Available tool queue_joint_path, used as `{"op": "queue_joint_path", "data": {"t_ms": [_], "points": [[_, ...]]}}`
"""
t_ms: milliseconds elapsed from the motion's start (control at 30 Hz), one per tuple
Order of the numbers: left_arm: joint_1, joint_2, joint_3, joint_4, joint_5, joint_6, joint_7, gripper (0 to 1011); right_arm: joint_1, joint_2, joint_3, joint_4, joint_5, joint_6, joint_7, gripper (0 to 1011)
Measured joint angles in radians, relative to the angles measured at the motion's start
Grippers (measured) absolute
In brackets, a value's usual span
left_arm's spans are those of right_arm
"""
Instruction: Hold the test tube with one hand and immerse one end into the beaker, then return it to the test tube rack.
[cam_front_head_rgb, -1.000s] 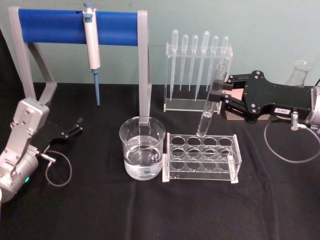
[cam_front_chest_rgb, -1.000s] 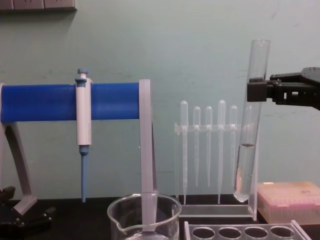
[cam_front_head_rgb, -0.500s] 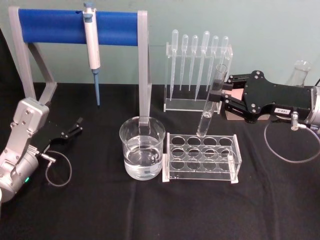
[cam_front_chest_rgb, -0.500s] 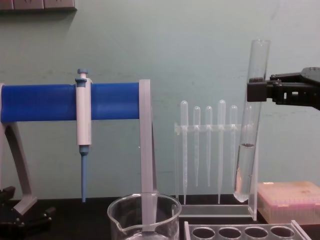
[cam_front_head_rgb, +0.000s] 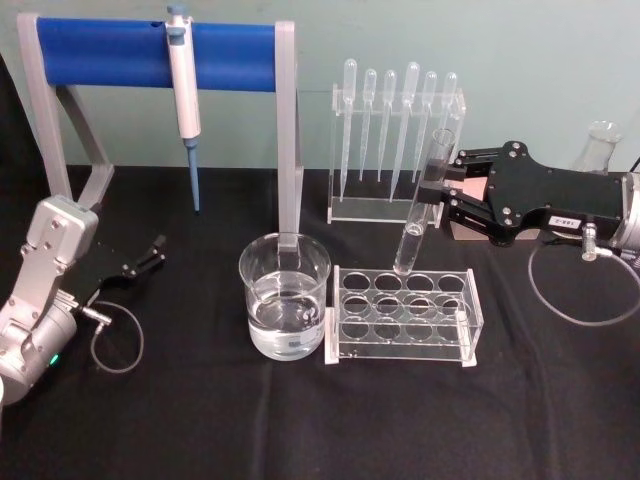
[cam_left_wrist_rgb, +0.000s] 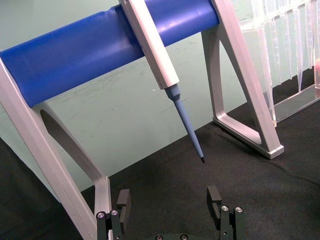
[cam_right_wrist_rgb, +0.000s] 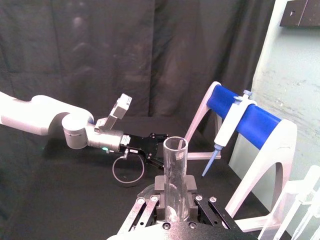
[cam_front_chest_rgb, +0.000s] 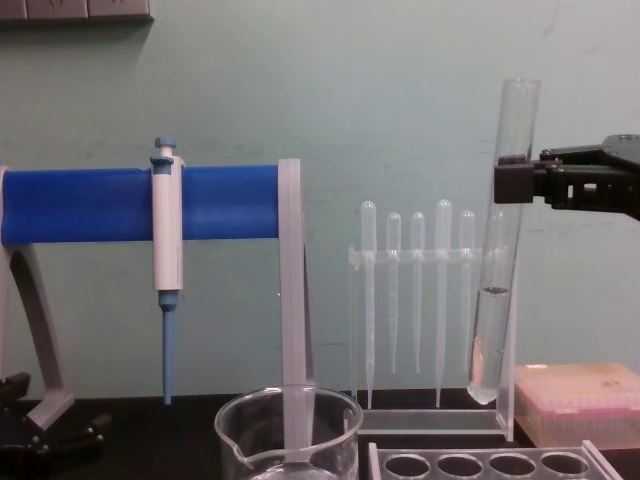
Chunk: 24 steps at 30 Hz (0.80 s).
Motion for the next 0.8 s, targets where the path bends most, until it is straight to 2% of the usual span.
{"op": "queue_joint_path", "data": {"t_ms": [800], "points": [[0.0, 0.0, 0.0, 0.0, 0.0, 0.0, 0.0, 1000, 0.0, 0.0, 0.0, 0.0, 0.0, 0.0, 0.0, 242]]}}
